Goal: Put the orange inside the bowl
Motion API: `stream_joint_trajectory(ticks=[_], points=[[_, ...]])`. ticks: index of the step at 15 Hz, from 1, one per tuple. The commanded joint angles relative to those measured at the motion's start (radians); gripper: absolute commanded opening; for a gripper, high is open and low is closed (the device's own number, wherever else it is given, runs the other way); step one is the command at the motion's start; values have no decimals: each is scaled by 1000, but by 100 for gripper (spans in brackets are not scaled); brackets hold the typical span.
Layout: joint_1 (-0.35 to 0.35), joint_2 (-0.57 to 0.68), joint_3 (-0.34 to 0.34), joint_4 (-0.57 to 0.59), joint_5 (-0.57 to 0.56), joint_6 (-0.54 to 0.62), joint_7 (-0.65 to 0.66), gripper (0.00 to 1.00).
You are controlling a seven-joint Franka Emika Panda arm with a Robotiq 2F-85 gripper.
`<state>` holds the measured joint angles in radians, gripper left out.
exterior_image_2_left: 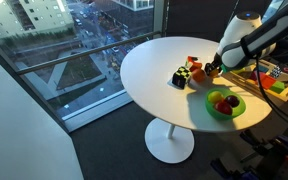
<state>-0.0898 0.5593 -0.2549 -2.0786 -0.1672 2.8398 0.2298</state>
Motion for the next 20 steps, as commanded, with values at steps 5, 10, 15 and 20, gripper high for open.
stream_joint_trajectory(ticks=[5,10,15,20], points=[[28,-26,-33,14,12,-34,-17,44],[13,-84,-17,17,14,-142,-37,44],[-19,-149,15,13,22,-250,-100,44],[-104,-211,101,11,124,-363,-298,44]])
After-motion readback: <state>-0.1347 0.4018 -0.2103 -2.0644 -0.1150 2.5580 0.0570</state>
